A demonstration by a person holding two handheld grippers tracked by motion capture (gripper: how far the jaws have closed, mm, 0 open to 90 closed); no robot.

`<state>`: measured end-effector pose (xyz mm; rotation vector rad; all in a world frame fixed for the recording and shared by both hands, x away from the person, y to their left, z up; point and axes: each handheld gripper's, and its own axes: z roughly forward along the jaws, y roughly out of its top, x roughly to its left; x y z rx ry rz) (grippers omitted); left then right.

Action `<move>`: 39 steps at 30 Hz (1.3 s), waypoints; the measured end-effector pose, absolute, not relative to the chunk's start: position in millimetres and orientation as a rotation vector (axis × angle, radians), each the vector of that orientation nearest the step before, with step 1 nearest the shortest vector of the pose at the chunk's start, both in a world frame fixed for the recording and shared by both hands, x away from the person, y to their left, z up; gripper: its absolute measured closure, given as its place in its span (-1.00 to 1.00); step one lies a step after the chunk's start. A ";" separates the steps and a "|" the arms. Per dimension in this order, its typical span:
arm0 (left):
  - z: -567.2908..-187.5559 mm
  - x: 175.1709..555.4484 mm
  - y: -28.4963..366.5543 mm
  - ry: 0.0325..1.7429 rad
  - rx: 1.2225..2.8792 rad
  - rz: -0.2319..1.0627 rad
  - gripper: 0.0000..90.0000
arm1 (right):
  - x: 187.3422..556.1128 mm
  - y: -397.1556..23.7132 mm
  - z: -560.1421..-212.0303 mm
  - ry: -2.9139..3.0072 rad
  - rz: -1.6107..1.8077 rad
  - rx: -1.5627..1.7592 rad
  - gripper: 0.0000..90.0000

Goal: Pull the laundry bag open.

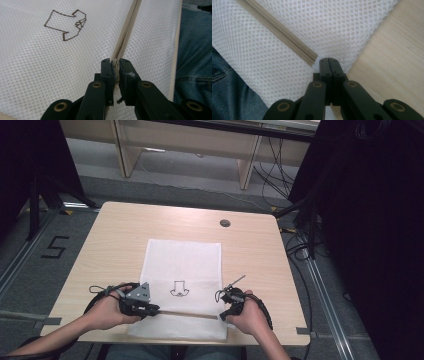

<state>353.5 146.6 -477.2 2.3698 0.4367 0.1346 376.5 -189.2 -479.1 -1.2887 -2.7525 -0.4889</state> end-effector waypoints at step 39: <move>-480.1 352.5 170.2 0.484 2.368 0.141 0.83 | 375.5 -189.2 -480.0 -2.741 -0.495 -1.315 1.00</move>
